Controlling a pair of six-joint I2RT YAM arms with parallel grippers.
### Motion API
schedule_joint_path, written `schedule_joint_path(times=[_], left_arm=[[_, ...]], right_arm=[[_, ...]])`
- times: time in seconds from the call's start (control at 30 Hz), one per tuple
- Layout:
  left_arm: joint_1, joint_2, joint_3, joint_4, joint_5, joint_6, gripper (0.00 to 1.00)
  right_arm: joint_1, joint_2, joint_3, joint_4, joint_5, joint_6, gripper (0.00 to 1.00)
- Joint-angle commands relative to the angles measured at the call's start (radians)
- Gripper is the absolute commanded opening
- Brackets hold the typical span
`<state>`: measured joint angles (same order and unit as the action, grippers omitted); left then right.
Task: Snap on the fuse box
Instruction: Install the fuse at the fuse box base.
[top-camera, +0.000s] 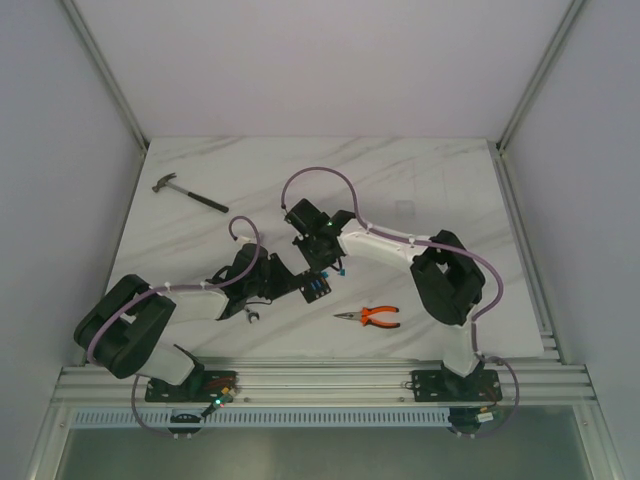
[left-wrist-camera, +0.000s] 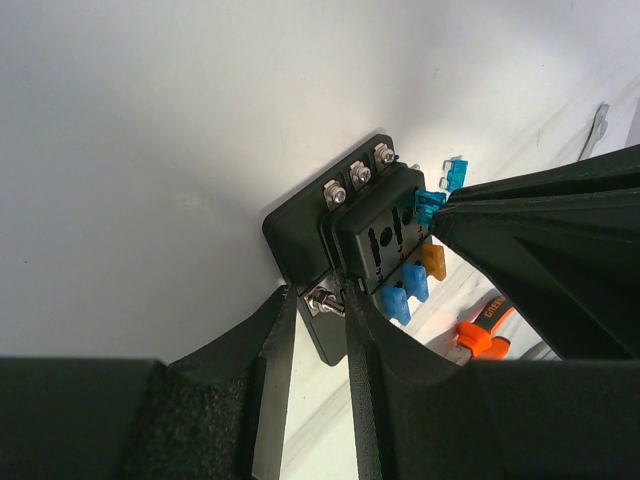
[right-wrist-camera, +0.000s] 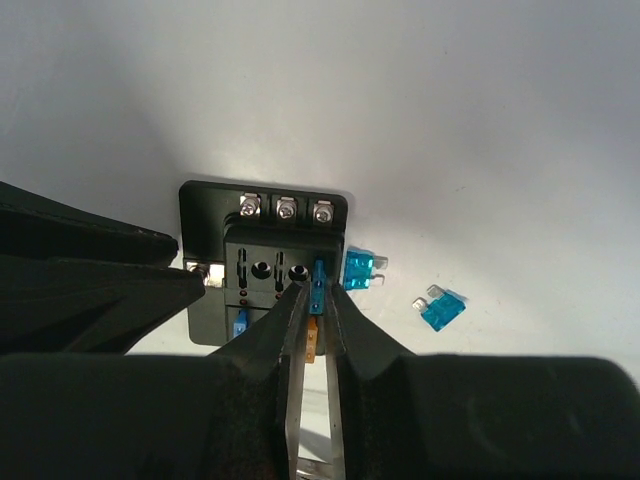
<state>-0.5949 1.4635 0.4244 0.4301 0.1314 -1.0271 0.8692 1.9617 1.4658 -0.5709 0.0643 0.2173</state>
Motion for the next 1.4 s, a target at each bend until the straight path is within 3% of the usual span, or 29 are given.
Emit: schedule_joint_path(times=[0.0, 0.37, 1.37], left_arm=[[0.001, 0.022, 0.003, -0.035, 0.004, 0.019, 0.35], [0.001, 0.022, 0.004, -0.036, 0.003, 0.019, 0.35], [0.001, 0.032, 0.005, -0.036, 0.006, 0.015, 0.35]], right_arm=[[-0.003, 0.026, 0.040, -0.034, -0.009, 0.016, 0.17], [-0.003, 0.069, 0.068, -0.103, 0.019, 0.028, 0.00], [0.027, 0.216, -0.009, -0.138, 0.009, -0.004, 0.00]])
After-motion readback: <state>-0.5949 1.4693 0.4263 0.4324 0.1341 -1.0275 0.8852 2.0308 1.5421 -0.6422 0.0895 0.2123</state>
